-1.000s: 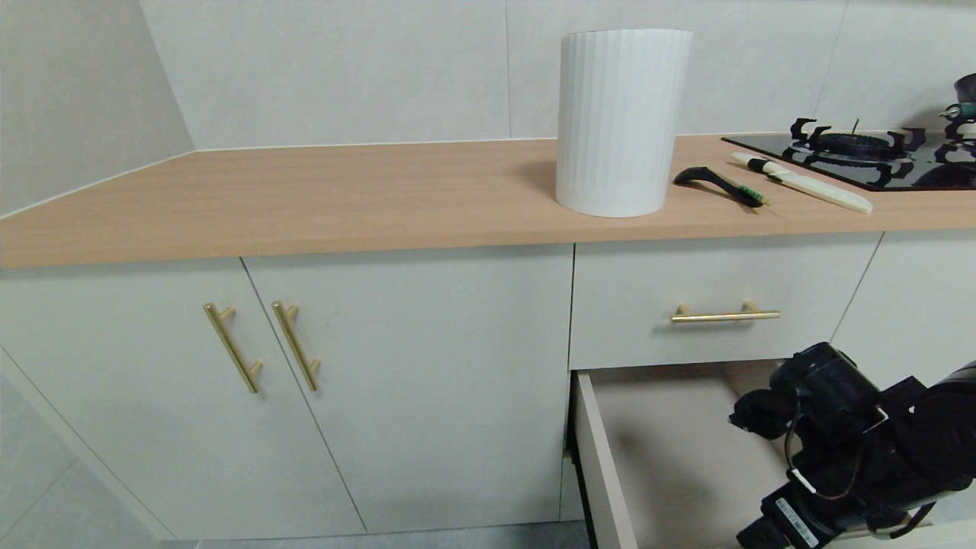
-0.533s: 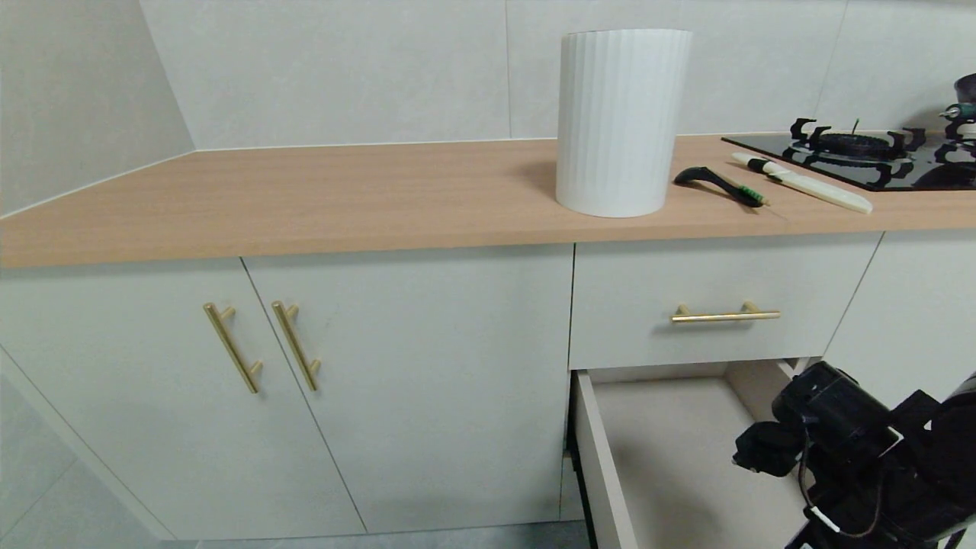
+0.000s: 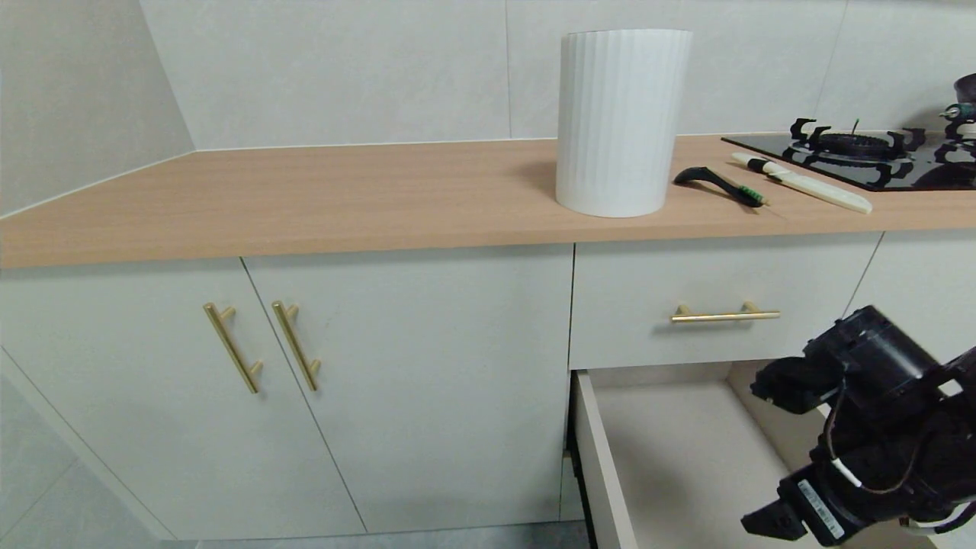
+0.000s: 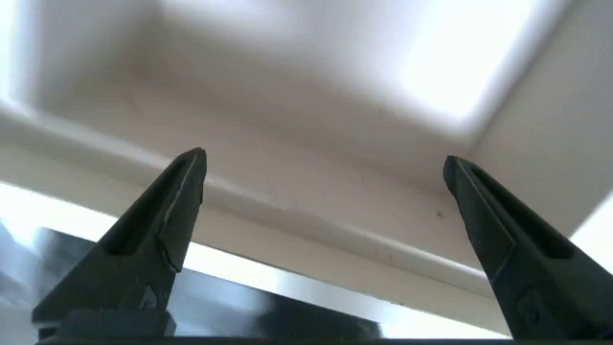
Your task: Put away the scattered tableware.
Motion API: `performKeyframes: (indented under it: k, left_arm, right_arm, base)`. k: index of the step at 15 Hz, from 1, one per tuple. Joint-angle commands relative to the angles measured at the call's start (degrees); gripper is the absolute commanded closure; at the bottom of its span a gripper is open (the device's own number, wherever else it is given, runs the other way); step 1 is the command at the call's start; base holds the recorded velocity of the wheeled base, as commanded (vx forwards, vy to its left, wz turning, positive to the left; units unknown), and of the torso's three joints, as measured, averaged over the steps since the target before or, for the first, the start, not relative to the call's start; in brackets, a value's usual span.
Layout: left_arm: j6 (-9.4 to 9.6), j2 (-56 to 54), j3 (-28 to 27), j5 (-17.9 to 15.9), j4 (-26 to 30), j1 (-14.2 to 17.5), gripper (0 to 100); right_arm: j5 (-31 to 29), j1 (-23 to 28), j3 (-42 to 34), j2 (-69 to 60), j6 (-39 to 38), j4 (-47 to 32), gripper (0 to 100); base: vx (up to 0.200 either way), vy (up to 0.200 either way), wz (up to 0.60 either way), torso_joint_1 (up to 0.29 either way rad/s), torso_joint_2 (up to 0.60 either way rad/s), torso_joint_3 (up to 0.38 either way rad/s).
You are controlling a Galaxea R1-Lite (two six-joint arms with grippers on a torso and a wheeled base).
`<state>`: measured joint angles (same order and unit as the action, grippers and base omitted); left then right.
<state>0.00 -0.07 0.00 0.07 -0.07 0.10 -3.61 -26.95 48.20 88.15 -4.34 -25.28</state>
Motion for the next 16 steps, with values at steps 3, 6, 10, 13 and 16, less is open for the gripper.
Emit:
performKeyframes:
  k: [3, 6, 10, 13, 16]
  left_arm:
    - [0.0, 0.07, 0.0, 0.01, -0.01, -0.01, 0]
    - [0.0, 0.07, 0.0, 0.01, -0.01, -0.01, 0]
    - [0.0, 0.07, 0.0, 0.01, -0.01, 0.08, 0]
    - [0.0, 0.07, 0.0, 0.01, -0.01, -0.01, 0]
    - [0.0, 0.07, 0.0, 0.01, -0.01, 0.08, 0]
  right_arm:
    - [0.44, 0.15, 3.92, -12.92, -2.96, 0.94, 0]
    - [0.27, 1.29, 2.77, -15.9, -2.43, 5.16, 0]
    - [0.18, 2.17, 2.6, -15.11, -2.34, 5.24, 0]
    - [0.18, 2.17, 2.51, -15.11, -2.34, 5.16, 0]
    - [0.18, 2.17, 2.51, -15.03, -2.34, 5.16, 0]
  base:
    - [0.0, 0.0, 0.0, 0.0, 0.0, 0.0]
    - [0.0, 0.0, 0.0, 0.0, 0.0, 0.0]
    - [0.0, 0.0, 0.0, 0.012, -0.09, -0.065]
    - [0.0, 0.0, 0.0, 0.089, -0.24, -0.294]
    - [0.0, 0.0, 0.0, 0.116, -0.57, -0.31]
